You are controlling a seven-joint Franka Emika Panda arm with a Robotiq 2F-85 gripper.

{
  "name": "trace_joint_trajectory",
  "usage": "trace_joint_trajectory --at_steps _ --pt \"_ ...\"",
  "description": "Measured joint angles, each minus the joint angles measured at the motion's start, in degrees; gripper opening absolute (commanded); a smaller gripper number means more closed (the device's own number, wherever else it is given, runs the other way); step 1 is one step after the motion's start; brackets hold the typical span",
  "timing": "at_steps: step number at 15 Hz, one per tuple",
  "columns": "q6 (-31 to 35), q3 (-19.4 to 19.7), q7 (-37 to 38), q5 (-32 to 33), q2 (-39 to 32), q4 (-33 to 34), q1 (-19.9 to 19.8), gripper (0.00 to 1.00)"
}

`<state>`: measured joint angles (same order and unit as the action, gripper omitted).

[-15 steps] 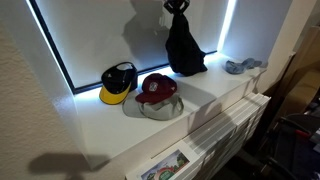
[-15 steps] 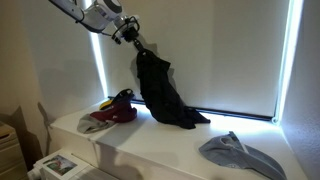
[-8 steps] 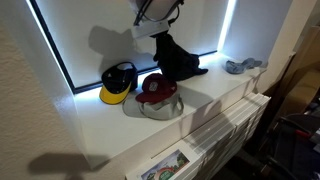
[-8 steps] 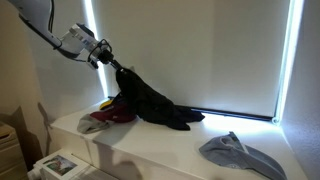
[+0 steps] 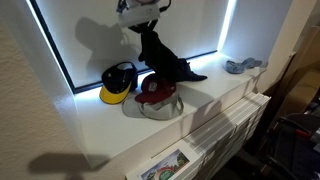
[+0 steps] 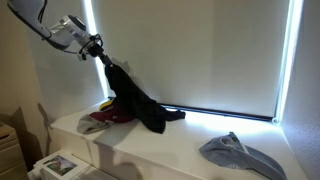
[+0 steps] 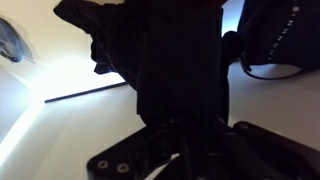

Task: Move the black object to the left

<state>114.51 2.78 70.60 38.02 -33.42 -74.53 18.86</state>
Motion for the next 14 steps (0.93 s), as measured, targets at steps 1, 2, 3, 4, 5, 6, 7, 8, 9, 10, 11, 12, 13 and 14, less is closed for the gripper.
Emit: trace_joint_trajectory --at_steps 1,2,3,4,5,6,7,8,9,10,11,12,13,14 --pt "0.77 -0.61 -3.06 -2.41 2.12 0.08 -1.23 0.01" --pt "1.33 -1.15 -6.52 -5.18 4.39 0.21 -2.56 0.01" --pt "1.87 -1.49 -10.19 -8.38 6.55 0.36 -3.85 0.01" --pt "2.38 -1.74 -13.84 -11.81 8.67 0.49 -5.13 0.01" --pt "2.74 -2.11 -17.32 -15.23 10.59 0.58 -6.47 0.01" --pt "2.98 -2.6 -20.74 -18.79 12.24 0.65 -7.87 0.01" --pt "3.06 -2.97 -24.01 -22.37 13.63 0.72 -9.06 0.01" --pt "3.06 -3.3 -27.04 -25.72 14.66 0.79 -10.08 0.01" --pt "3.02 -3.54 -29.79 -28.71 15.36 0.81 -10.85 0.01" --pt "2.95 -3.74 -32.34 -31.34 15.68 0.9 -11.39 0.01" --pt "2.79 -3.96 -34.72 -33.54 15.71 1.03 -11.75 0.01" --pt "2.63 -4.08 -36.68 -35.27 15.65 1.04 -11.83 0.01" --pt "2.5 -4.22 -38.36 -36.52 15.48 1.06 -11.82 0.28" --pt "2.21 -4.46 -39.72 -37.26 15.16 1.15 -11.76 0.29"
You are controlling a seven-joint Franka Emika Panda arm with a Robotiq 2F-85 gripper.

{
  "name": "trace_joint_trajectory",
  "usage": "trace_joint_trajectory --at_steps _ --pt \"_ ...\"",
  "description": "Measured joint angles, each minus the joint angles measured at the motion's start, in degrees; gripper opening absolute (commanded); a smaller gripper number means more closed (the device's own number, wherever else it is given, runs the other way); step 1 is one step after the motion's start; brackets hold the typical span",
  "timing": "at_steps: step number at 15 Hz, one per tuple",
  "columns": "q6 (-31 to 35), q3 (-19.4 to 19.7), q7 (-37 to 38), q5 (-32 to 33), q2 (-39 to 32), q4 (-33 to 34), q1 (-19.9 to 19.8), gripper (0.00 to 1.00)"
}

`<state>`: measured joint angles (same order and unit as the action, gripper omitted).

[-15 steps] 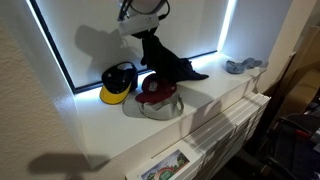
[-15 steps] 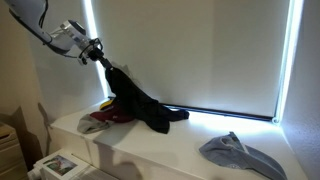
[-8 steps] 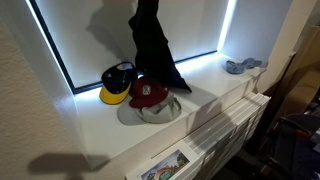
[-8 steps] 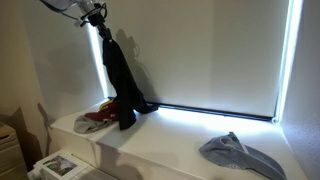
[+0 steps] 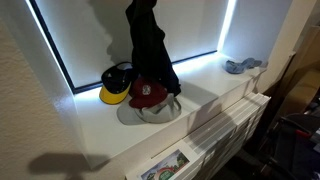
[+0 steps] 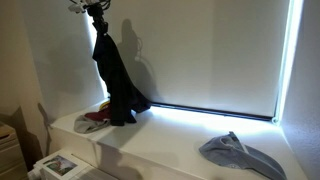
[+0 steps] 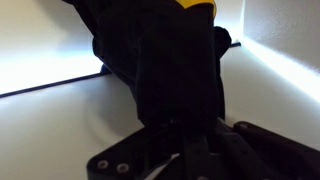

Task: Move the black object to the left

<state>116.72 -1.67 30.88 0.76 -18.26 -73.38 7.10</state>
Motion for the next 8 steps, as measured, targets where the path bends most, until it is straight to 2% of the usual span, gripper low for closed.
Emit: trace_joint_trajectory --at_steps 4,8 --pt "-1.3 -0.6 -2.41 -0.1 -3.11 1.05 0.4 0.55" --pt "-2.98 1.33 -2.65 -0.11 -8.07 3.71 -0.15 0.84"
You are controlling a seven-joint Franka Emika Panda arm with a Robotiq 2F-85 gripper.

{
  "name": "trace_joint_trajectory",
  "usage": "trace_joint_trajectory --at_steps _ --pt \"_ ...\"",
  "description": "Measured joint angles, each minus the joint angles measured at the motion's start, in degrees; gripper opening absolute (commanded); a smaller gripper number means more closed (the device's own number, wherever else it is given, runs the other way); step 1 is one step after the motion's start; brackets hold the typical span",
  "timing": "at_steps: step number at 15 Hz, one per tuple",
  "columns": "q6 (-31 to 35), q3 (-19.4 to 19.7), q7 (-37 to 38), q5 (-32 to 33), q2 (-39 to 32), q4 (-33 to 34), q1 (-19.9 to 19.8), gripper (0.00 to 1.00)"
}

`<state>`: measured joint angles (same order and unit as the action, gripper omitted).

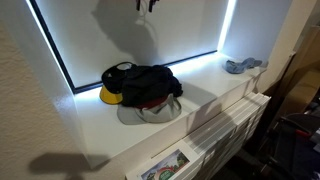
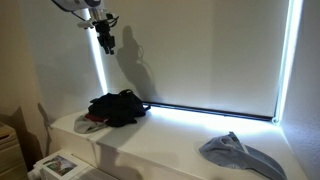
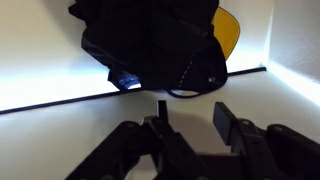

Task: Move the black object to the left

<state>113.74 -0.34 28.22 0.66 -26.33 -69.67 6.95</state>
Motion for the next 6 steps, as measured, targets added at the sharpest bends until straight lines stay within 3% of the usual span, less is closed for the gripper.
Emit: trace_joint_trajectory --at_steps 2,4,5,6 --pt "-1.15 2.03 2.18 -0.2 -2.01 1.59 -1.2 0.97" --pt "-1.22 4.09 5.05 -0.72 -2.76 2.17 -3.41 1.0" --pt "-1.23 5.12 6.33 -1.04 -2.77 2.14 -4.82 0.95" --pt "-1.22 6.1 7.63 -1.28 -2.73 2.06 -6.18 1.0"
